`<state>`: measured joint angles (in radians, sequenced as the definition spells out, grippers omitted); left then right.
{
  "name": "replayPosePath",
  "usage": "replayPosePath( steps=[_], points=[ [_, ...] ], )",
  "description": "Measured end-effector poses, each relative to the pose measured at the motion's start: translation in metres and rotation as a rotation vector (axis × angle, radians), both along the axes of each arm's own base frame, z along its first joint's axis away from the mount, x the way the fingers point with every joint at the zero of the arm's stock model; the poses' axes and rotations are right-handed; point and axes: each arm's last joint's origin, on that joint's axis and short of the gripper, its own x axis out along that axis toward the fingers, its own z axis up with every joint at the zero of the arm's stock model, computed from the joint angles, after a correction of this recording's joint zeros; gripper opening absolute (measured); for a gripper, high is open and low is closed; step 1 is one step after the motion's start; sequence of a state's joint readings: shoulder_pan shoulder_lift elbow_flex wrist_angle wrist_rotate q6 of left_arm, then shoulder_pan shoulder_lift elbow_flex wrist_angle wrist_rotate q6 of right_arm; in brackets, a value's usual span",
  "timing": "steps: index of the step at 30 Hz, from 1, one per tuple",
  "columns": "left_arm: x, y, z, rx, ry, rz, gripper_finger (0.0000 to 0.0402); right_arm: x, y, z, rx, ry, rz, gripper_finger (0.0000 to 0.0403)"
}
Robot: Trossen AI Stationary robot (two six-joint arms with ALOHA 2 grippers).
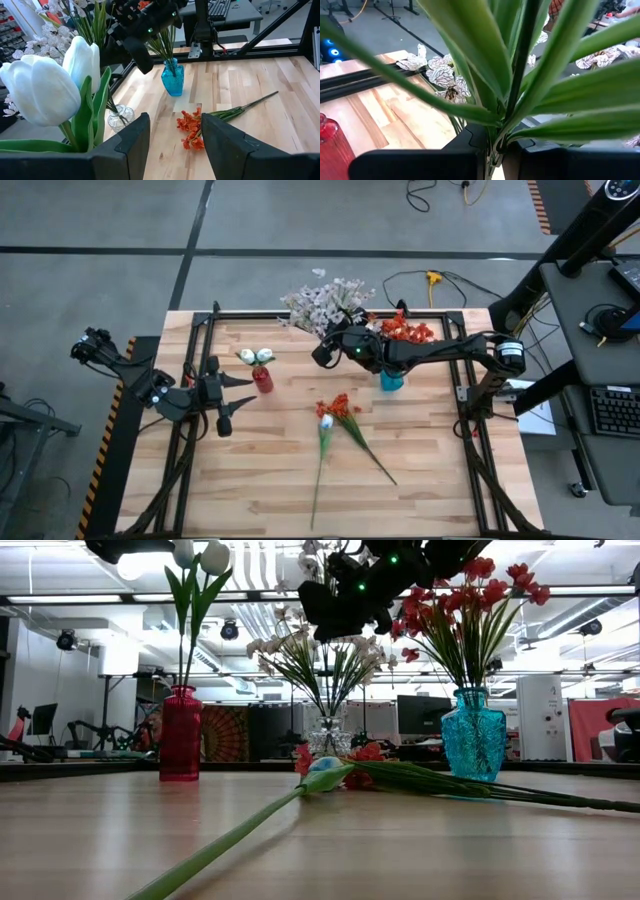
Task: Sort flowers into vase by color
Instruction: Put the white flowers into the transparent vase
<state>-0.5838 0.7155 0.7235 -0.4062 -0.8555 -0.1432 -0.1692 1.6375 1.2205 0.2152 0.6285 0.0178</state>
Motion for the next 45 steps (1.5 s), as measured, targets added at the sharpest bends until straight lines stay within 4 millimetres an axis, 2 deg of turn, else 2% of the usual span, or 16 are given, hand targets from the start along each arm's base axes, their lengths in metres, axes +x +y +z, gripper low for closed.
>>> replayPosePath(
  steps=[14,30,45],
  points=[
    [0.0001,0.0,0.0002,0.002,-0.001,-0.001,0.0159,-0.0024,0.0,-0.0095,0.034,0.0,-0.002,0.0022],
    [-0.0001,0.0001,0.0002,0.002,-0.001,-0.001,0.0159,-0.0025,0.0,-0.0098,0.03,0.004,-0.002,0.0023],
    [-0.0001,0.0001,0.0002,0.002,-0.001,-0.001,0.0159,-0.0027,-0.0002,-0.0097,0.028,0.005,-0.012,0.0111]
  ],
)
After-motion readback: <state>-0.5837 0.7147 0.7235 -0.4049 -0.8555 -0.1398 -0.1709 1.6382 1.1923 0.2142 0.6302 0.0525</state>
